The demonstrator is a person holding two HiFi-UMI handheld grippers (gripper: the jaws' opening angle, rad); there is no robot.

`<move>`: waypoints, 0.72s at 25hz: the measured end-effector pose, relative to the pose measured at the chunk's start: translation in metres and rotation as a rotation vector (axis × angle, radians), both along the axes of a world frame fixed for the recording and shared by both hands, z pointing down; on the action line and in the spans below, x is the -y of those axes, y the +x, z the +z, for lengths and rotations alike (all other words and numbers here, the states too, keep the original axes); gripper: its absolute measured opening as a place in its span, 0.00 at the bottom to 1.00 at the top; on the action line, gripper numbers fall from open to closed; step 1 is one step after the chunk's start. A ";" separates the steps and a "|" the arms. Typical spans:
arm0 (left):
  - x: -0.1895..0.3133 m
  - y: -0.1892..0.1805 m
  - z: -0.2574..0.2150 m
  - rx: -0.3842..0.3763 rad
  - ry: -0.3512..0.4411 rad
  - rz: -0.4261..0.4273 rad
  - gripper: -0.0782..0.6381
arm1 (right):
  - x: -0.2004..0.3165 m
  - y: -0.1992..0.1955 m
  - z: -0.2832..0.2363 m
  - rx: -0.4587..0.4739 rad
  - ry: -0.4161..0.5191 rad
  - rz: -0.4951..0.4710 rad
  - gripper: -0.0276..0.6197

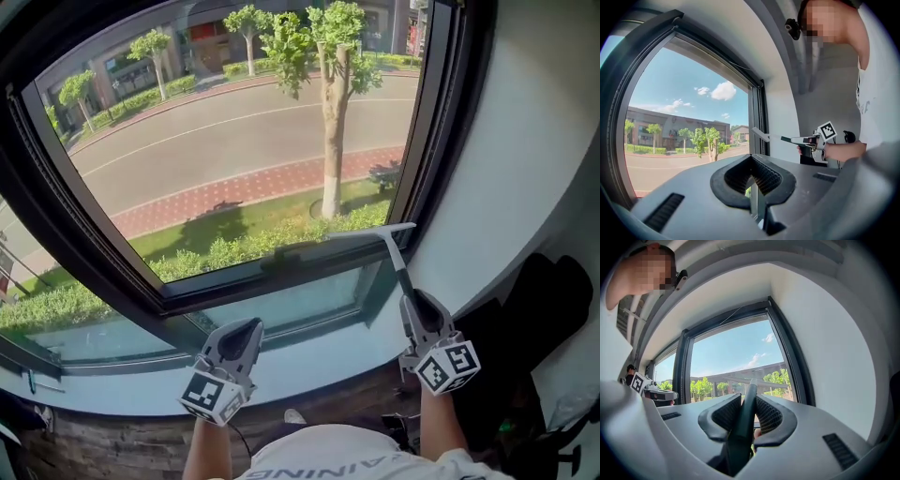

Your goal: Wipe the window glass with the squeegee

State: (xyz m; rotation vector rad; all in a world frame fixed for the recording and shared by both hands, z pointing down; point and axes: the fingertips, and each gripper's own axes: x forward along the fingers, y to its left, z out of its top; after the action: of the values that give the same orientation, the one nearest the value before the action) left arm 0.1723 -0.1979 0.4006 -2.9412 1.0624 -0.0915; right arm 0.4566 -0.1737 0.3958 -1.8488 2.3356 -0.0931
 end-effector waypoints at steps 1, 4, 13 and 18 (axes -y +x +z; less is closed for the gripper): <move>0.004 -0.006 0.000 0.000 0.004 0.004 0.13 | 0.004 -0.007 -0.002 -0.003 0.008 0.003 0.19; 0.017 -0.019 -0.003 -0.020 0.007 -0.005 0.13 | 0.017 -0.024 -0.009 -0.019 0.025 -0.001 0.19; 0.024 0.011 -0.007 -0.061 -0.006 -0.009 0.13 | 0.065 -0.005 -0.102 -0.130 0.196 0.006 0.19; 0.022 0.030 -0.008 -0.049 -0.006 0.000 0.13 | 0.090 0.016 -0.189 -0.148 0.310 0.045 0.19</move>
State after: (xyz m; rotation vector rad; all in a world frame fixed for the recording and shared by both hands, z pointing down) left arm 0.2028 -0.2197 0.3930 -2.9634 1.0692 -0.0233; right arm 0.4725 -0.2638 0.2067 -1.8038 2.2420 0.4013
